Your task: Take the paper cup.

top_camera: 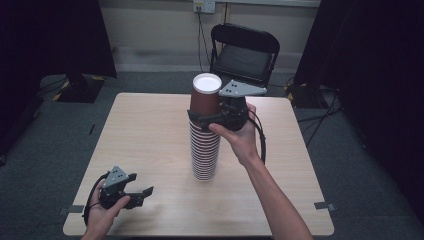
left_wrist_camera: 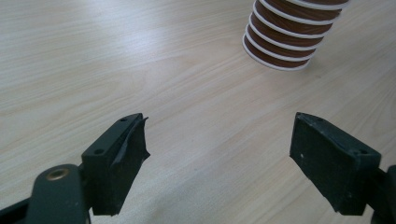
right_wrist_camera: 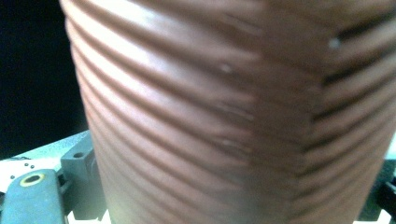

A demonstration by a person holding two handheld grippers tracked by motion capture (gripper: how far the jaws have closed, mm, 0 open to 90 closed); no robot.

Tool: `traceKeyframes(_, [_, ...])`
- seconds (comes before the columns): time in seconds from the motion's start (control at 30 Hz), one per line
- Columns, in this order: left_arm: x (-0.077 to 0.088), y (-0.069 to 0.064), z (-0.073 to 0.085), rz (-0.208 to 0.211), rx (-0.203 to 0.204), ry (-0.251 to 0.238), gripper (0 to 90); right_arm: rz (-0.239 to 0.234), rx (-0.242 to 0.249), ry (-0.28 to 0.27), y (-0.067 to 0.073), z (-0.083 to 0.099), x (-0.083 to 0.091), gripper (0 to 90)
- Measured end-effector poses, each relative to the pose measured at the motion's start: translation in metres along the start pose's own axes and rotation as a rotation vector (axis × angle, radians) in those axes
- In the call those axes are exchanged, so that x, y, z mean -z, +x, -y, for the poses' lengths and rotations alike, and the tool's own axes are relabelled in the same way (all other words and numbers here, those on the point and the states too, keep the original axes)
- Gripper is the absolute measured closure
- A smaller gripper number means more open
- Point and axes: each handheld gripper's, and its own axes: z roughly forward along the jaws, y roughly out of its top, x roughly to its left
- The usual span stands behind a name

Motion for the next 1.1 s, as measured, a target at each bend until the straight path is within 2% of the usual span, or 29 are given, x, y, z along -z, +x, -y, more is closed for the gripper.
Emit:
traceKeyframes(0.23, [0.000, 0.000, 0.000, 0.001, -0.002, 0.000, 18.4, -0.007, -0.006, -0.004, -0.001, -0.001, 0.000, 11.0])
traceKeyframes(0.37, [0.000, 0.000, 0.000, 0.001, 0.000, 0.001, 18.4, -0.013, -0.014, -0.037, -0.002, -0.006, 0.004, 11.4])
traceKeyframes(0.8, [-0.001, -0.001, 0.000, 0.003, -0.007, 0.002, 18.4, -0.023, -0.020, -0.079, -0.004, -0.022, 0.012, 12.0])
traceKeyframes(0.93, [-0.001, -0.002, 0.000, 0.011, -0.027, 0.005, 18.5, -0.021, -0.025, -0.095, -0.003, -0.025, 0.014, 12.0])
traceKeyframes(1.1, [0.000, -0.003, -0.001, 0.021, -0.030, -0.004, 17.7, -0.020, -0.028, -0.119, -0.003, -0.029, 0.016, 12.1])
